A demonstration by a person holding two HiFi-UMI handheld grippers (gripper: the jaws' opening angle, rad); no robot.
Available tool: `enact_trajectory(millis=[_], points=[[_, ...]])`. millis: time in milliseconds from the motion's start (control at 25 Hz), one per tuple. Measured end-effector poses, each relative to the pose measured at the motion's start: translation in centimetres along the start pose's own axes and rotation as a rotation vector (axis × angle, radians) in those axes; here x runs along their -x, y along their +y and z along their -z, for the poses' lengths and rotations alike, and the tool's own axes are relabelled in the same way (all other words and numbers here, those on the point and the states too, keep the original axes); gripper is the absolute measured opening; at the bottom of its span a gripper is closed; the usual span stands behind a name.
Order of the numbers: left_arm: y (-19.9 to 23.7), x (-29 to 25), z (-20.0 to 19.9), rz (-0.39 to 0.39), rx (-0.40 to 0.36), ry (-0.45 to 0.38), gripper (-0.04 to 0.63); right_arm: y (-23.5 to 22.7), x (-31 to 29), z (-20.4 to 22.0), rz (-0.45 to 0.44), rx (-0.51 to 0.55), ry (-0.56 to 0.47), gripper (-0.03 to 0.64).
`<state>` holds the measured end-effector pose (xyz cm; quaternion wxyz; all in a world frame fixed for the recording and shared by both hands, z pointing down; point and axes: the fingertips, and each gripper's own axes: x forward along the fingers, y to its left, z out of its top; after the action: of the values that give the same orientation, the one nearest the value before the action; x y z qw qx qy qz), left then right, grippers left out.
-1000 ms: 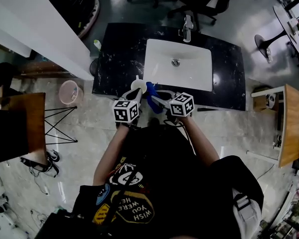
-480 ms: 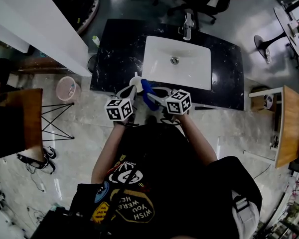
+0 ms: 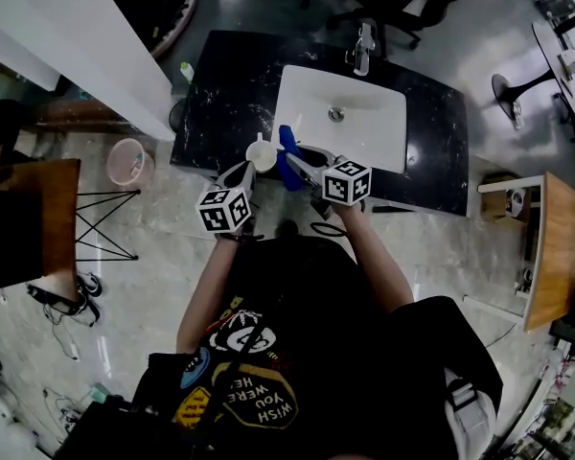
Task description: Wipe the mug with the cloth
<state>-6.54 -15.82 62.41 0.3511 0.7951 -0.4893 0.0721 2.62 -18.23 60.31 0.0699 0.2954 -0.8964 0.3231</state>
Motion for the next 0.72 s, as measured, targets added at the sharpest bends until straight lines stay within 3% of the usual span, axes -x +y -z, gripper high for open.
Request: enact_trajectory(millis=[120,280,360,560,640,720], points=[[-0.7,-0.2,0.9,0.011,-0.003,0.018,0.003,1.5,-0.7,3.4,-0.054,0.01,0.099,0.089],[-1.1,-0.2,1.1,0.016,-0.01,0.023,0.003,4.8,0.1,7.4,-0.138,0.138,0.231,0.089],[-1.2,0.2,0.9,0.012,-0.013,0.016,0.003,4.4,0.8,6.7,-0.116,0.127,0.198,0.089],[-0.9,0.3,1.0,0.002,-0.011,0.019,0.003,0.4,1.3,0.0,0.035,0.051,-0.018,0.087],[-0.8,0.4,1.1,0.005,-0.008,0.029,0.003,-0.1,0.5,0.3,0.046,0.066,0.021,0.089],[-0.6,0.6,1.2,0.002,-0.002,0.034,0.003,0.9,-0.1,3.1,-0.005,0.109,0.142,0.088]])
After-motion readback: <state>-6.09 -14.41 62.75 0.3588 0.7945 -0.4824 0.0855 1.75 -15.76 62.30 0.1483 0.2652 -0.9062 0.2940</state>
